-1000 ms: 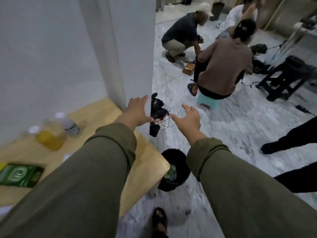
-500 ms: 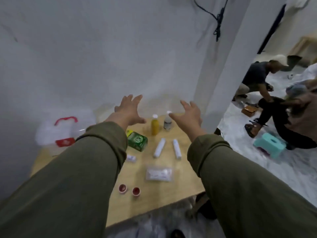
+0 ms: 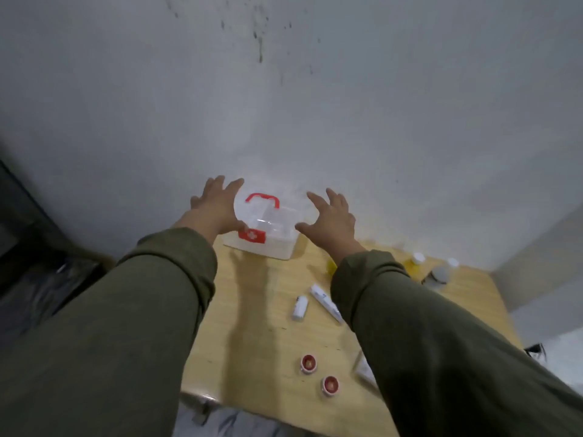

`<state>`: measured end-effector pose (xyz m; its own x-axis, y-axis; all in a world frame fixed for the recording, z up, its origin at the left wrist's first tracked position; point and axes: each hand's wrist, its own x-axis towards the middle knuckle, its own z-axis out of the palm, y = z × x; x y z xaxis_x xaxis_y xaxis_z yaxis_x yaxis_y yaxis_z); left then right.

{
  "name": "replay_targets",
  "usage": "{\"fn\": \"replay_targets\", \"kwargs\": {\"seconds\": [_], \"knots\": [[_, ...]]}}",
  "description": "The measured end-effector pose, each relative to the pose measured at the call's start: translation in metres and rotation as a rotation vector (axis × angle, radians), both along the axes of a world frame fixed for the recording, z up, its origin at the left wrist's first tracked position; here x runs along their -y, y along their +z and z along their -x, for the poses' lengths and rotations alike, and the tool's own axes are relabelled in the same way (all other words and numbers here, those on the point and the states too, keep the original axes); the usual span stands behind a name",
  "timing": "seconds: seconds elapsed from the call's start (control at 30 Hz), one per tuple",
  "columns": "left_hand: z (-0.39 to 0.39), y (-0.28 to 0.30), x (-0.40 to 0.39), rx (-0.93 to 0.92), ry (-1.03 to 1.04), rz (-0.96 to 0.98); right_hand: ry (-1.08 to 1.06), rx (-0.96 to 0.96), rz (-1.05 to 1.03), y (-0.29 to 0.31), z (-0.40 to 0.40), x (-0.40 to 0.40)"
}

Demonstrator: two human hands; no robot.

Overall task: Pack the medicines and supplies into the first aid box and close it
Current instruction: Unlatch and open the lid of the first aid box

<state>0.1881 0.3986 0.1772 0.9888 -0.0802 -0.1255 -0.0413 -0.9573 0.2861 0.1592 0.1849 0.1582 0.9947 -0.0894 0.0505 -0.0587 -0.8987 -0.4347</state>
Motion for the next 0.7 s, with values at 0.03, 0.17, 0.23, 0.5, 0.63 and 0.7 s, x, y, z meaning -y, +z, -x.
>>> {"fn": "replay_targets", "kwargs": {"seconds": [0.03, 0.17, 0.23, 0.5, 0.63, 0.7], "knots": [[-0.001, -0.006, -0.008, -0.006, 0.022, -0.004, 0.032, -0.002, 0.007, -0.005, -0.007, -0.008], [-0.002, -0.035, -0.028, -0.067, 0.058, -0.006, 0.135, -0.025, 0.094, -0.034, -0.021, -0.035], [-0.007, -0.05, -0.034, -0.103, 0.056, 0.014, 0.15, -0.045, 0.115, -0.047, -0.027, -0.044], [-0.048, -0.091, -0.039, -0.159, -0.043, 0.125, 0.018, -0.128, 0.103, -0.081, -0.049, -0.065], [-0.064, -0.101, -0.037, -0.192, -0.076, 0.243, -0.028, -0.098, 0.151, -0.093, -0.056, -0.073], [-0.068, -0.105, -0.036, -0.179, -0.09, 0.277, -0.03, -0.074, 0.171, -0.097, -0.056, -0.074]]}}
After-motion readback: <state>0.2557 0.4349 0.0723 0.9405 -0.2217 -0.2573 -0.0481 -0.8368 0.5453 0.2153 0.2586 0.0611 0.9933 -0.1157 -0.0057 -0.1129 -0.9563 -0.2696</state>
